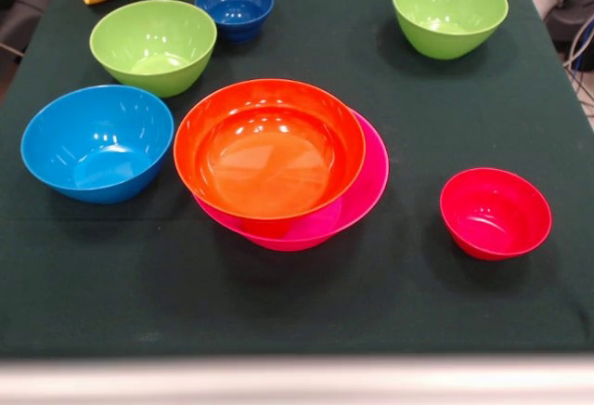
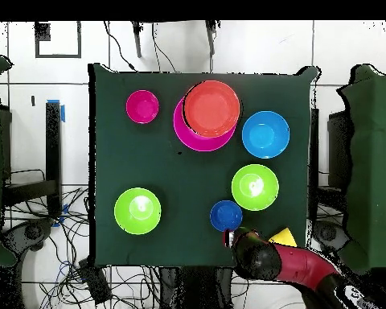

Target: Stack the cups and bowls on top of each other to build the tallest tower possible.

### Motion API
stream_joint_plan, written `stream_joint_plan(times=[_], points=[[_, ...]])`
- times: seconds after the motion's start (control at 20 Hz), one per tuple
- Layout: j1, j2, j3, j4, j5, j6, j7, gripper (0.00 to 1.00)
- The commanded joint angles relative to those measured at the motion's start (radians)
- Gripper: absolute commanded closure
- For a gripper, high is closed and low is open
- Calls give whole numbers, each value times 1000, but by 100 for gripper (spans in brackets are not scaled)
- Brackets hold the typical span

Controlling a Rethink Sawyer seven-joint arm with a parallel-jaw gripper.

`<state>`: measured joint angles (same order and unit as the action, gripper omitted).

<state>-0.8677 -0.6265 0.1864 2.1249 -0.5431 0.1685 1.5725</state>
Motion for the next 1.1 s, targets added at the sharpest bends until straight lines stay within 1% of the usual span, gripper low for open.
stream_joint_plan(times=[0.05,0.6,0.7,0.8,0.85,0.9,1.05,1.1], points=[[46,32,76,-64,31,99,61,0],[44,16,94,-71,39,112,60,0],[49,-37,115,-70,77,175,53,0],[52,-104,147,-76,98,231,17,0],[35,-111,177,-80,101,247,-10,0],[5,-90,220,-96,106,271,-48,0],[-125,10,367,-147,166,407,-173,0],[-147,44,394,-179,184,460,-202,0]])
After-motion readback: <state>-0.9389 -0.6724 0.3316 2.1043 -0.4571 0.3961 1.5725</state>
